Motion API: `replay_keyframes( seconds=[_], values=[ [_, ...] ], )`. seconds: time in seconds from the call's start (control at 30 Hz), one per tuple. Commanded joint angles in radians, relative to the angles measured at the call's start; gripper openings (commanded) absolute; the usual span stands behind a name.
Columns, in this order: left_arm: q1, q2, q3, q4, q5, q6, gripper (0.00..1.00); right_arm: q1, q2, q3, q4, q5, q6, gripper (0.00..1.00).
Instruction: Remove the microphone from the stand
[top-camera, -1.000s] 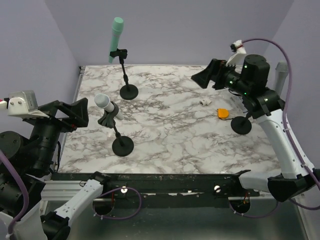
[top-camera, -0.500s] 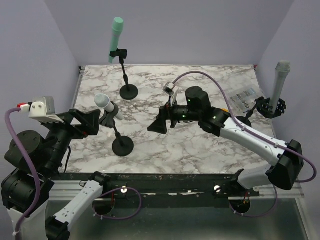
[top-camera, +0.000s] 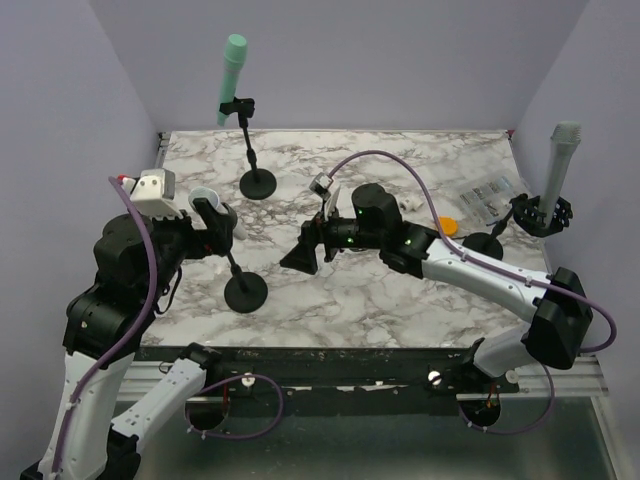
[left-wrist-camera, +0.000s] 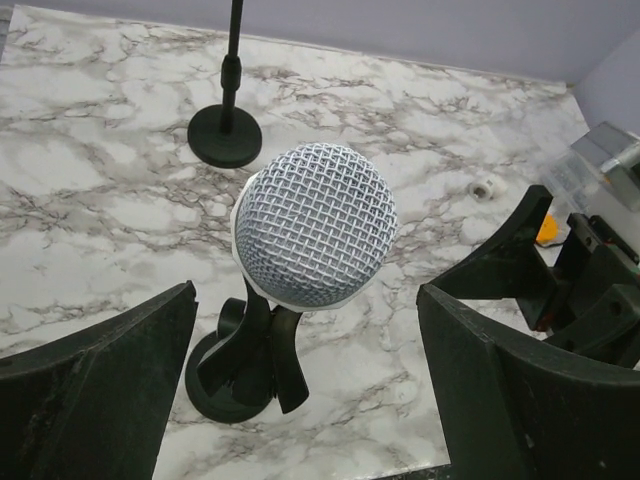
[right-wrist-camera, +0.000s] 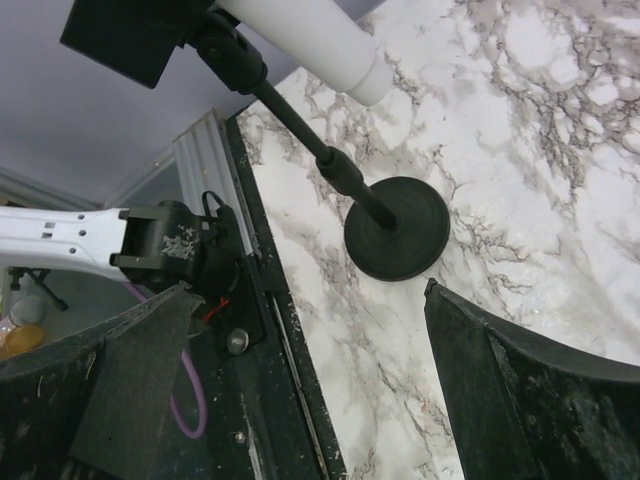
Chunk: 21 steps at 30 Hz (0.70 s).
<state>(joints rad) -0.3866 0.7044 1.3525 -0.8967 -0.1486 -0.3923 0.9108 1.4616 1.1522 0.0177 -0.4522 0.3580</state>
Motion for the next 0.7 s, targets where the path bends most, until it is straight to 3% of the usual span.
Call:
replay_keyframes(
  seconds=[0.0,0.17,0.33,0.53,0.63,0.67],
  values=[
    [-0.002,0.006,-0.041,0.130,-0.013,0.037,0.85,0.007,-0.028,-0.020,0.008,0.087,-0.014,1.00],
    [-0.001,0.037,-0.051,0.174,-0.011,0.073,0.72,0.007,-0.064,-0.027,-0.013,0.132,-0.018,1.00],
    [-0.001,0.040,-0.083,0.216,0.017,0.112,0.51,0.008,-0.103,-0.032,-0.030,0.177,-0.012,1.00],
    [-0.001,0.045,-0.080,0.246,0.171,0.217,0.15,0.007,-0.153,-0.043,-0.079,0.249,-0.030,1.00],
    [-0.002,0.043,-0.069,0.271,0.295,0.280,0.00,0.007,-0.179,-0.042,-0.107,0.284,-0.047,1.00],
    [-0.001,0.044,-0.059,0.277,0.334,0.300,0.00,0.007,-0.187,-0.040,-0.116,0.294,-0.054,1.00]
  ],
)
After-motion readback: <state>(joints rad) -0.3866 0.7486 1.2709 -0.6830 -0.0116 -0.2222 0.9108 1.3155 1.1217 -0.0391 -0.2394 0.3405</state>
